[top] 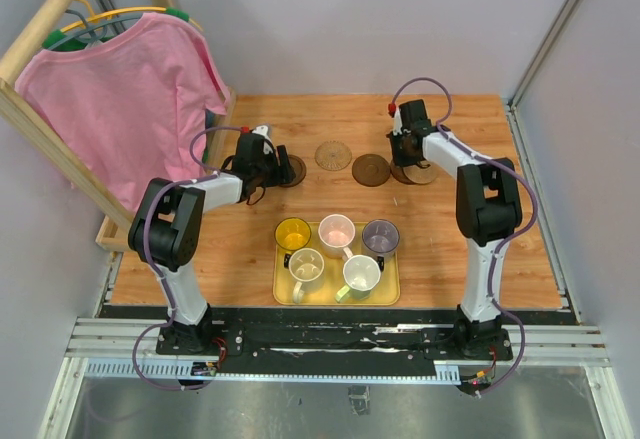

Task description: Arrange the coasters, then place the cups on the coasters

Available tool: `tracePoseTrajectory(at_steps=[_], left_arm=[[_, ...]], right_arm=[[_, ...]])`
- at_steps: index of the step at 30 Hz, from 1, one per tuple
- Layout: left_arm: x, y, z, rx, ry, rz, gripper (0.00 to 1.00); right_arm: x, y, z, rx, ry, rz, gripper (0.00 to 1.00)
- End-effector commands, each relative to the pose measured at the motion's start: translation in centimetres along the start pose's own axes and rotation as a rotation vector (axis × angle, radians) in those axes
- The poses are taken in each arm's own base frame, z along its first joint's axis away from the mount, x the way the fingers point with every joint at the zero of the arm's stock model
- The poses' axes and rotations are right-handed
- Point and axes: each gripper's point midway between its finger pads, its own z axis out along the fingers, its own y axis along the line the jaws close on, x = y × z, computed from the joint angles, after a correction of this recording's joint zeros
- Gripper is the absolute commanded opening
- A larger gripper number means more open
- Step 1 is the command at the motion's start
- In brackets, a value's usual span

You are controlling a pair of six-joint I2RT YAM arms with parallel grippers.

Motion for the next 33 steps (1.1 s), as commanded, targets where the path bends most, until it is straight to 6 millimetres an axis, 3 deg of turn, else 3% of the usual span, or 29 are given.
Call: tracePoseTrajectory(at_steps=[1, 13, 28, 33], left_arm=[[-0.7, -0.2, 0.4, 0.010, -0.018, -0.001, 0.68], [-0.8, -0.2, 0.5, 0.005, -0.015, -0.003, 0.68], [-1.0, 0.0, 0.4, -0.006, -0.016, 0.006, 0.68], [-1.3, 0.1, 0.4, -0.014, -0.020, 0.016, 0.68]], right_arm=[[1.4, 0.6, 0.8, 0.006, 0.059, -0.001, 0.01], [2.6, -3.8, 0.4, 0.233, 0.119, 0.033, 0.01], [1.4, -8.6, -1.8, 0.317, 0.067, 0.159, 0.01], [0.3, -8.5, -2.2, 0.273, 0.034, 0.177, 0.01]])
